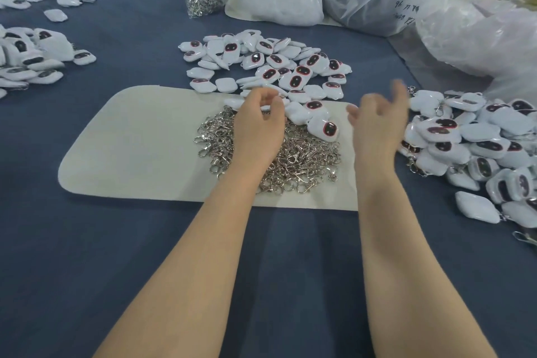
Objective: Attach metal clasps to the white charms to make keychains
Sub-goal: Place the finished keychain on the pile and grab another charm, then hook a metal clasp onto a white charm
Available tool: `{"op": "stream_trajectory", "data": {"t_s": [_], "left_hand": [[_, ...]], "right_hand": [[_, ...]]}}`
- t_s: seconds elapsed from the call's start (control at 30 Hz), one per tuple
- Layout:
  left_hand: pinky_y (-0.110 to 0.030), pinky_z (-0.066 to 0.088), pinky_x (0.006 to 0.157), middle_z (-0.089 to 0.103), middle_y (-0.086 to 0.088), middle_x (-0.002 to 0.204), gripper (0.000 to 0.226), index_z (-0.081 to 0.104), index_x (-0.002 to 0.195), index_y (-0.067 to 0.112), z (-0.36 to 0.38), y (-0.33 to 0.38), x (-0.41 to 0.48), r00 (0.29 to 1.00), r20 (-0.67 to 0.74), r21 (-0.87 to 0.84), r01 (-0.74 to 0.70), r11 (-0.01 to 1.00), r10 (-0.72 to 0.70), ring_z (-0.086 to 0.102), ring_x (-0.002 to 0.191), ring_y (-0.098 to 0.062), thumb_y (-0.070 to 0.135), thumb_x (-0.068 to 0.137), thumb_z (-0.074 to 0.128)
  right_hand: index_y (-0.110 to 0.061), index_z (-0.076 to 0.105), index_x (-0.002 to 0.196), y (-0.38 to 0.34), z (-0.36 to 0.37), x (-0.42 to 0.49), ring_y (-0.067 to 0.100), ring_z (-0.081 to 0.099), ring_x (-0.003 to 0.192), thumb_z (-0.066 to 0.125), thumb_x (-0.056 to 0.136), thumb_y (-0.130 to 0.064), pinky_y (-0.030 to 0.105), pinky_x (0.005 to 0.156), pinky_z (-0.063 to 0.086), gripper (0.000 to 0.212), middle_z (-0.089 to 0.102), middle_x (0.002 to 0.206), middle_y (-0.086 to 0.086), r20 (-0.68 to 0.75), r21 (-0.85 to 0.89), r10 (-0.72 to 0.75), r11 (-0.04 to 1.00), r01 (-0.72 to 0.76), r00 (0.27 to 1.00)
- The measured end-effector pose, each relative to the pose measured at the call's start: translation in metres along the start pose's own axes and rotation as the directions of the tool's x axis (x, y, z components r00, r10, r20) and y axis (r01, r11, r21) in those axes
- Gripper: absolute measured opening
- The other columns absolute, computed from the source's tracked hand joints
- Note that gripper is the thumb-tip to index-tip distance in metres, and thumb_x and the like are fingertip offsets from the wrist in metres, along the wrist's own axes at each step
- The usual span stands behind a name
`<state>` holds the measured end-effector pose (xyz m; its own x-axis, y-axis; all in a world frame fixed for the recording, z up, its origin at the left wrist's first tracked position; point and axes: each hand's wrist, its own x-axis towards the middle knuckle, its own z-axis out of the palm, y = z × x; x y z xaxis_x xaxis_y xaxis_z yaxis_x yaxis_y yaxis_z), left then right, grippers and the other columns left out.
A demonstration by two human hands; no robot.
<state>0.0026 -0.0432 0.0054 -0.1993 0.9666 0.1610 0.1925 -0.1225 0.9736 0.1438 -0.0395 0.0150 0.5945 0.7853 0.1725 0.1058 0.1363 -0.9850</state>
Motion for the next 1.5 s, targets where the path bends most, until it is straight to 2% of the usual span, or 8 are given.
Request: {"op": "stream_trajectory", "data": {"t_s": [0.1, 0.23, 0.6, 0.77, 0.93, 1.1, 1.23, 1.5], "left_hand": [[-0.043, 0.053, 0.089, 0.059, 0.013, 0.102, 0.011, 0.055, 0.102, 0.026, -0.001, 0.000, 0.001, 1.000, -0.014, -0.022, 0.008, 1.000, -0.009, 0.063, 0.096, -0.018, 0.021, 0.096, 0.048], [-0.041, 0.052, 0.090, 0.060, 0.013, 0.101, 0.010, 0.055, 0.098, 0.027, 0.000, 0.000, 0.002, 1.000, -0.007, -0.006, -0.004, 1.000, 0.004, 0.063, 0.095, -0.017, 0.020, 0.095, 0.048], [-0.043, 0.052, 0.090, 0.064, 0.006, 0.101, 0.006, 0.055, 0.096, 0.030, -0.001, 0.000, 0.002, 0.998, 0.059, 0.005, 0.000, 1.000, 0.000, 0.064, 0.095, -0.016, 0.025, 0.093, 0.054], [-0.036, 0.053, 0.086, 0.062, 0.012, 0.102, 0.022, 0.059, 0.109, 0.021, -0.002, 0.003, 0.000, 0.993, 0.115, 0.021, -0.014, 1.000, 0.012, 0.064, 0.094, -0.011, 0.033, 0.090, 0.061], [-0.033, 0.052, 0.077, 0.063, 0.011, 0.097, 0.028, 0.060, 0.109, 0.021, -0.005, 0.001, 0.003, 0.993, 0.121, 0.077, -0.002, 0.997, -0.008, 0.058, 0.087, -0.004, 0.036, 0.087, 0.065], [-0.033, 0.057, 0.074, 0.066, -0.005, 0.098, 0.011, 0.054, 0.093, 0.020, -0.006, 0.005, 0.002, 0.995, 0.077, -0.034, 0.060, 0.998, -0.057, 0.069, 0.080, -0.016, 0.026, 0.090, 0.062], [-0.019, 0.056, 0.060, 0.068, -0.007, 0.095, 0.010, 0.050, 0.091, 0.021, -0.012, 0.006, 0.004, 0.986, 0.009, -0.329, 0.163, 0.930, -0.169, 0.070, 0.066, -0.007, 0.013, 0.095, 0.055], [-0.017, 0.054, 0.057, 0.068, 0.001, 0.083, 0.015, 0.054, 0.086, 0.025, -0.009, 0.006, 0.004, 0.986, 0.021, -0.397, 0.158, 0.904, -0.163, 0.068, 0.061, -0.005, 0.012, 0.094, 0.056]], "right_hand": [[-0.015, 0.055, 0.126, 0.012, 0.007, -0.006, 0.018, 0.054, 0.111, 0.053, 0.091, -0.022, 0.022, 0.088, 0.039, 0.036, 0.060, 0.114, -0.002, 0.239, -0.551, -0.050, 0.815, 0.178, 0.970], [-0.017, 0.054, 0.123, 0.018, 0.012, -0.006, 0.029, 0.049, 0.117, 0.060, 0.087, -0.037, 0.043, 0.098, 0.042, 0.041, 0.056, 0.125, 0.008, 0.340, -0.775, 0.097, 0.592, 0.221, 0.935], [-0.020, 0.049, 0.092, 0.012, 0.021, -0.011, 0.006, 0.052, 0.073, 0.062, 0.086, -0.018, 0.008, 0.057, 0.037, 0.015, 0.053, 0.083, -0.011, 0.273, -0.365, -0.047, 0.919, 0.148, 0.961], [-0.020, 0.054, 0.081, 0.008, 0.032, -0.019, 0.022, 0.063, 0.084, 0.068, 0.085, -0.020, 0.040, 0.081, 0.053, 0.014, 0.059, 0.084, -0.002, 0.236, -0.035, 0.028, 0.999, -0.021, 0.971], [-0.011, 0.057, 0.084, 0.003, 0.030, -0.015, 0.013, 0.060, 0.066, 0.067, 0.088, -0.013, 0.025, 0.067, 0.053, 0.011, 0.060, 0.078, 0.004, 0.318, 0.228, 0.128, 0.951, -0.207, 0.939], [-0.011, 0.063, 0.093, 0.001, 0.025, -0.016, 0.019, 0.065, 0.085, 0.060, 0.091, -0.019, 0.027, 0.078, 0.053, 0.008, 0.066, 0.084, 0.001, 0.332, -0.139, 0.040, 0.990, 0.007, 0.942], [-0.020, 0.064, 0.105, 0.000, 0.017, -0.016, 0.015, 0.057, 0.094, 0.067, 0.085, -0.033, 0.022, 0.072, 0.045, 0.025, 0.059, 0.098, -0.004, 0.545, -0.653, 0.115, 0.680, 0.334, 0.831], [-0.017, 0.068, 0.094, 0.004, 0.022, -0.021, 0.018, 0.059, 0.086, 0.062, 0.090, -0.023, 0.026, 0.074, 0.043, 0.010, 0.063, 0.084, -0.001, 0.538, -0.616, 0.093, 0.722, 0.315, 0.838]]}}
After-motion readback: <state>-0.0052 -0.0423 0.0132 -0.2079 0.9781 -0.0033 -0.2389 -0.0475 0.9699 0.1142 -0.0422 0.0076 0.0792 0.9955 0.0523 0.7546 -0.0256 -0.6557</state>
